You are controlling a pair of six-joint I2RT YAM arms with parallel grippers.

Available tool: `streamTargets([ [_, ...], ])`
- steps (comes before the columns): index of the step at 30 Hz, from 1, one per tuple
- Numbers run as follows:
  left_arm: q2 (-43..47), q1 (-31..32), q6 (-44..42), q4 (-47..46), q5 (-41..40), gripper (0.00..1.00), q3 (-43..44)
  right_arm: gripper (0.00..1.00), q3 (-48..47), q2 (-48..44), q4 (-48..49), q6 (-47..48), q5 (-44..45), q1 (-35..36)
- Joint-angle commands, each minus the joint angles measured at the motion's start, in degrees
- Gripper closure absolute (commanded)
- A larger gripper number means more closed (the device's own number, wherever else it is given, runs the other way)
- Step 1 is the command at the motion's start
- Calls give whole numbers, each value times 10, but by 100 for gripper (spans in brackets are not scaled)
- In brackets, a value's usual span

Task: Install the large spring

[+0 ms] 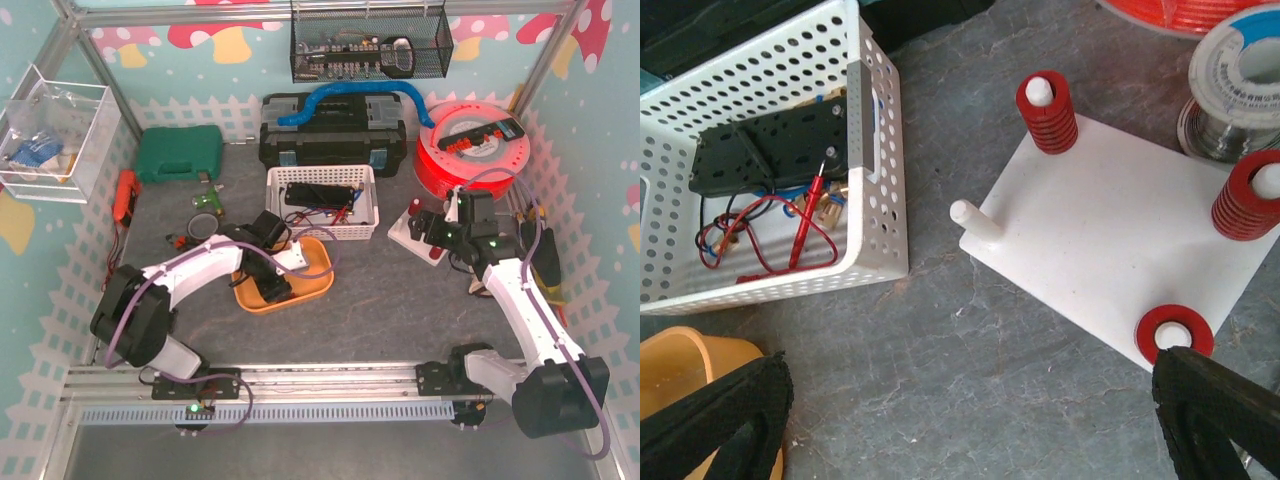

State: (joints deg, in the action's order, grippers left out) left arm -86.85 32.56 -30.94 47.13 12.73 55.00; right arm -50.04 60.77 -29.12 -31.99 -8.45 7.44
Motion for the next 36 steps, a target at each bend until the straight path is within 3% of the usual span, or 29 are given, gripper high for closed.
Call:
streamTargets([
  [1,-15,11,-23,4,15,29,1,3,18,1,12,-8,-12,-3],
  [21,-65,11,-18,-74,-119,31,0,3,2,17,8,-4,-1,-3],
  [36,-32,-5,15,-53,-71,44,-36,3,-3,27,12,2,-1,-3],
])
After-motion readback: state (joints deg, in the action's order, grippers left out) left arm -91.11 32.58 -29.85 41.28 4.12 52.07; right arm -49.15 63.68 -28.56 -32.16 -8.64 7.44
